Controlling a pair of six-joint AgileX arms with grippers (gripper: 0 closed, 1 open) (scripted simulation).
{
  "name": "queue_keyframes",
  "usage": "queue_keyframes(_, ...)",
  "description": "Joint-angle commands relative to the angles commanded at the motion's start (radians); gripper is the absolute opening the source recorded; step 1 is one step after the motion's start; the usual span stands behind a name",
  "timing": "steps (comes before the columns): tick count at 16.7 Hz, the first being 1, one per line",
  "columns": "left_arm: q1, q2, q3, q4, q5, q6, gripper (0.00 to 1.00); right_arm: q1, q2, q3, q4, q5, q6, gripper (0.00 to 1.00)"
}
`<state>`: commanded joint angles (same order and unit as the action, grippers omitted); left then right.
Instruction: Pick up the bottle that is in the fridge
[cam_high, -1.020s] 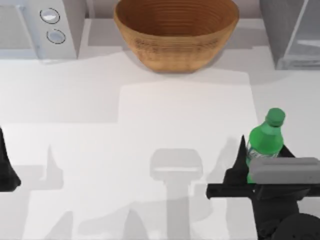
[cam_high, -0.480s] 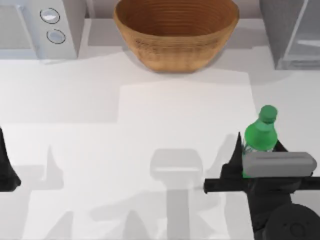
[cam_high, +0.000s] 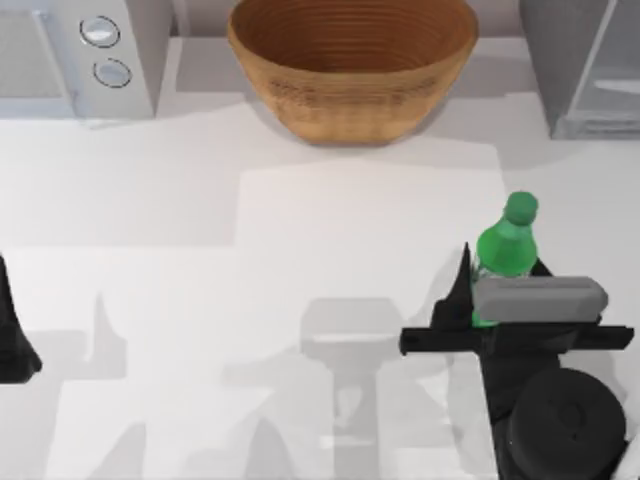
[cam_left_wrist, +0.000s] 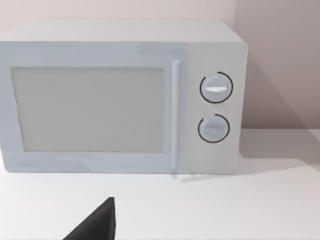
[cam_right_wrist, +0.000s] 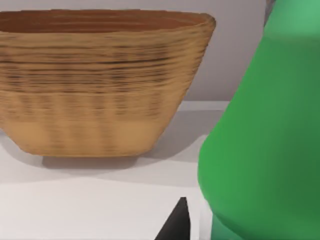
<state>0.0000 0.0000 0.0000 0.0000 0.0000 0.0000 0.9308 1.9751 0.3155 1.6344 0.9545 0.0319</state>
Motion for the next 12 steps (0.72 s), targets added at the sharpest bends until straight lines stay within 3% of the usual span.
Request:
queue_keyframes(2,0.000,0.000,0.000,0.000,0.000,0.000,1.00,0.000,0.000,0.000,0.000,0.000,0.000,0.00)
queue_keyframes(12,0.000,0.000,0.000,0.000,0.000,0.000,1.00,0.000,0.000,0.000,0.000,0.000,0.000,0.75)
